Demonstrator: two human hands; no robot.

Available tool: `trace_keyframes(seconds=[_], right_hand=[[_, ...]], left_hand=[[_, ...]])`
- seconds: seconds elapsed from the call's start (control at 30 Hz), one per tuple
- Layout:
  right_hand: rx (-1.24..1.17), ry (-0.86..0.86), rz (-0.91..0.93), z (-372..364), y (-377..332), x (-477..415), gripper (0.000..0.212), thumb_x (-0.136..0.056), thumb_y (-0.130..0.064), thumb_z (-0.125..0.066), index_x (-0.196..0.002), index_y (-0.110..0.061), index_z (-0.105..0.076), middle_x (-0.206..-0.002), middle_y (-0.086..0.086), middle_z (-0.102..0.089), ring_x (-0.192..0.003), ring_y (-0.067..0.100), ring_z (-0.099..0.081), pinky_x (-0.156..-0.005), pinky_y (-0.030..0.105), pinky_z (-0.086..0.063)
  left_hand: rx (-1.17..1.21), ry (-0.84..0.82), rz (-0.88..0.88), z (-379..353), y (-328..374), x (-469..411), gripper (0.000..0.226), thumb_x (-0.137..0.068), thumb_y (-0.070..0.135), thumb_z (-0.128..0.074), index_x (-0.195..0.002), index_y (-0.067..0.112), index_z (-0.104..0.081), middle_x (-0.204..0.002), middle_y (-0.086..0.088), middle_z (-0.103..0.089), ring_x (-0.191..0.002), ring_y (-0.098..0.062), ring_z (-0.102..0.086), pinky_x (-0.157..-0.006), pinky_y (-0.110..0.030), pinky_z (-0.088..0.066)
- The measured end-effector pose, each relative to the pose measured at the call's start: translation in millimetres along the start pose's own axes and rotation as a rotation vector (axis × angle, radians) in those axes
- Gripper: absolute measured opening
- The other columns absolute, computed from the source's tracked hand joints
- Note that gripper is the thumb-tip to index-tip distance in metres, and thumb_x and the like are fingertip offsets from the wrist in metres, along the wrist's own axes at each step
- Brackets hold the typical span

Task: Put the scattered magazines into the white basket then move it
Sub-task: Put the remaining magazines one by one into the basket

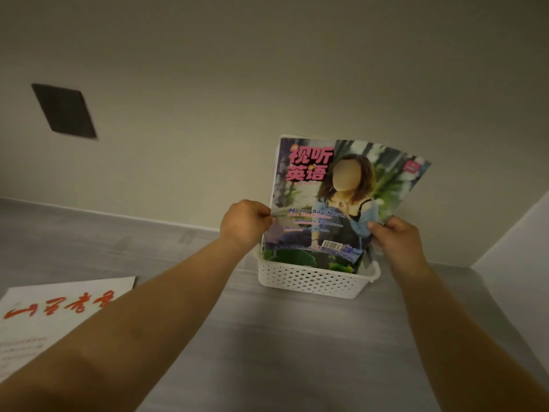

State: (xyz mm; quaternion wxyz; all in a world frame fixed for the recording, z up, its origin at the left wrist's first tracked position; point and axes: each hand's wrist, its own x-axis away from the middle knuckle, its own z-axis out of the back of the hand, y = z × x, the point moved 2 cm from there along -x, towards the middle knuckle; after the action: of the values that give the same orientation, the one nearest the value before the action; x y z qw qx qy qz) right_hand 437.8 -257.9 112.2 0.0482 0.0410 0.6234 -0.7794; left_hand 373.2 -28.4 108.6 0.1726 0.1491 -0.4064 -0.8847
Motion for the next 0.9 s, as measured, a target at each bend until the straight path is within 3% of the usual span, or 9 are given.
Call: trace_keyframes(seconds=[0.17,0.23,0.3,0.33,0.43,0.57,0.73,0.83,0.9], right_hand=[[0.078,-0.016,-0.115,-9,39,-9,0.016,-0.083,0.0,-0.055,-0.073,-0.01,-0.062,-0.042,-0.013,-0.062,-0.04,-0.003,-0.056,-0.041,0.009,-0.043],[0.082,-0.022,-0.144,-15,49,-10,0.014,-0.083,0.0,-0.054,-0.091,-0.001,-0.065,-0.074,0.008,-0.074,-0.066,0.012,-0.067,-0.066,0.025,-0.056],[0.093,-0.019,-0.175,-23,53,-10,0.021,-0.082,-0.001,-0.055,-0.102,0.006,-0.062,-0.101,0.026,-0.066,-0.093,0.038,-0.063,-0.088,0.05,-0.05],[0.103,-0.013,-0.179,-25,54,-11,0.022,-0.083,-0.001,-0.055,-0.103,0.007,-0.061,-0.104,0.027,-0.065,-0.097,0.041,-0.06,-0.091,0.053,-0.047],[0.155,0.006,-0.183,-31,57,-14,0.022,-0.083,-0.002,-0.055,-0.102,0.006,-0.062,-0.104,0.026,-0.065,-0.097,0.04,-0.06,-0.089,0.047,-0.048],[0.237,0.011,-0.128,-37,55,-19,0.024,-0.084,-0.003,-0.052,-0.105,0.004,-0.06,-0.108,0.024,-0.064,-0.095,0.035,-0.059,-0.072,0.029,-0.039],[0.285,0.081,-0.077,-40,57,-14,0.03,-0.085,-0.005,-0.051,-0.114,-0.001,-0.049,-0.113,0.02,-0.062,-0.085,0.019,-0.051,-0.058,0.023,-0.036],[0.269,0.097,-0.069,-41,56,0,0.033,-0.084,-0.006,-0.054,-0.117,-0.003,-0.047,-0.12,0.018,-0.059,-0.091,0.017,-0.049,-0.075,0.024,-0.038],[0.287,0.111,-0.047,-42,53,11,0.031,-0.084,-0.003,-0.053,-0.115,-0.003,-0.049,-0.118,0.02,-0.058,-0.094,0.02,-0.052,-0.078,0.028,-0.038]], left_hand=[[-0.059,-0.082,0.087,-28,-24,-4,0.02,-0.079,0.009,-0.057,-0.094,0.007,-0.07,-0.102,-0.017,-0.07,-0.096,-0.034,-0.061,-0.084,-0.038,-0.05],[-0.1,-0.099,0.098,-33,-30,-6,0.022,-0.08,0.009,-0.055,-0.096,0.009,-0.07,-0.103,-0.017,-0.069,-0.095,-0.034,-0.061,-0.081,-0.036,-0.05],[-0.16,-0.106,0.099,-36,-35,-10,0.023,-0.08,0.009,-0.053,-0.096,0.011,-0.07,-0.103,-0.016,-0.069,-0.094,-0.034,-0.061,-0.078,-0.034,-0.049],[-0.185,-0.107,0.101,-38,-36,-12,0.024,-0.08,0.01,-0.053,-0.097,0.012,-0.07,-0.103,-0.016,-0.069,-0.095,-0.034,-0.061,-0.077,-0.034,-0.049],[-0.289,-0.097,0.115,-43,-40,-16,0.022,-0.083,0.017,-0.052,-0.097,0.015,-0.069,-0.104,-0.012,-0.069,-0.094,-0.032,-0.061,-0.073,-0.031,-0.046],[-0.405,-0.074,0.151,-45,-46,-22,0.02,-0.084,0.027,-0.052,-0.096,0.018,-0.065,-0.103,-0.008,-0.068,-0.094,-0.029,-0.061,-0.069,-0.029,-0.04],[-0.331,-0.029,0.162,-45,-54,-23,0.029,-0.084,0.034,-0.05,-0.108,0.019,-0.055,-0.114,-0.005,-0.062,-0.098,-0.026,-0.06,-0.069,-0.029,-0.039],[-0.251,-0.028,0.154,-41,-62,-11,0.033,-0.086,0.034,-0.049,-0.114,0.017,-0.054,-0.122,-0.003,-0.058,-0.105,-0.024,-0.057,-0.078,-0.031,-0.043],[-0.182,-0.021,0.143,-33,-70,4,0.031,-0.087,0.031,-0.05,-0.113,0.016,-0.055,-0.121,-0.003,-0.059,-0.106,-0.022,-0.057,-0.083,-0.03,-0.043]])
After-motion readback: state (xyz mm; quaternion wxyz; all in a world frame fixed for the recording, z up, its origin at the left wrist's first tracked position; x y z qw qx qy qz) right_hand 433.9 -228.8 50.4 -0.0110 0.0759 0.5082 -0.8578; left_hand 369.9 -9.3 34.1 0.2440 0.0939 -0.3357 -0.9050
